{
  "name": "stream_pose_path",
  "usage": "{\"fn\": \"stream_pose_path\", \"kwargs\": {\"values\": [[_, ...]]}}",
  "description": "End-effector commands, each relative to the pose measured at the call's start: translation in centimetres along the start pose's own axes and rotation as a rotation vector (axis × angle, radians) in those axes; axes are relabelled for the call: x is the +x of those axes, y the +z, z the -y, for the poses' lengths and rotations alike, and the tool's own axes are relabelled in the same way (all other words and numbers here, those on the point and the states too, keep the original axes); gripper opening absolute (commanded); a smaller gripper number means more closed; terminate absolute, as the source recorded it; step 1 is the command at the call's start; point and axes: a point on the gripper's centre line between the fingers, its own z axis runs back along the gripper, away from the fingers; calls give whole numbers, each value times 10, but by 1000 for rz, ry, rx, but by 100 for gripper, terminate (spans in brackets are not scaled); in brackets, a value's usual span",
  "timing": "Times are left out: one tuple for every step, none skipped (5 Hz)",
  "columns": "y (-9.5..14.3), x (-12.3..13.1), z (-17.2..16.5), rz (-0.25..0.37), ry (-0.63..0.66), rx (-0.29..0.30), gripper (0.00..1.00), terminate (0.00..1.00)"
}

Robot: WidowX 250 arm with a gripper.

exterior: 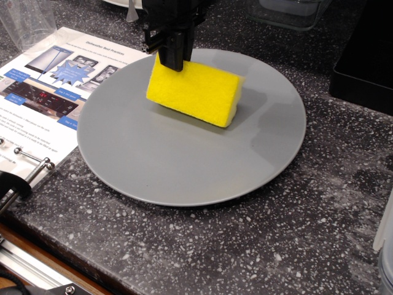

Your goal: Pick up sponge and wipe plate

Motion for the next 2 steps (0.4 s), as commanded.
{"fn": "stream_pose_path", "kwargs": {"values": [[-2,24,36,11,143,-50,0,0],[1,33,48,4,191,-77,0,100]]}}
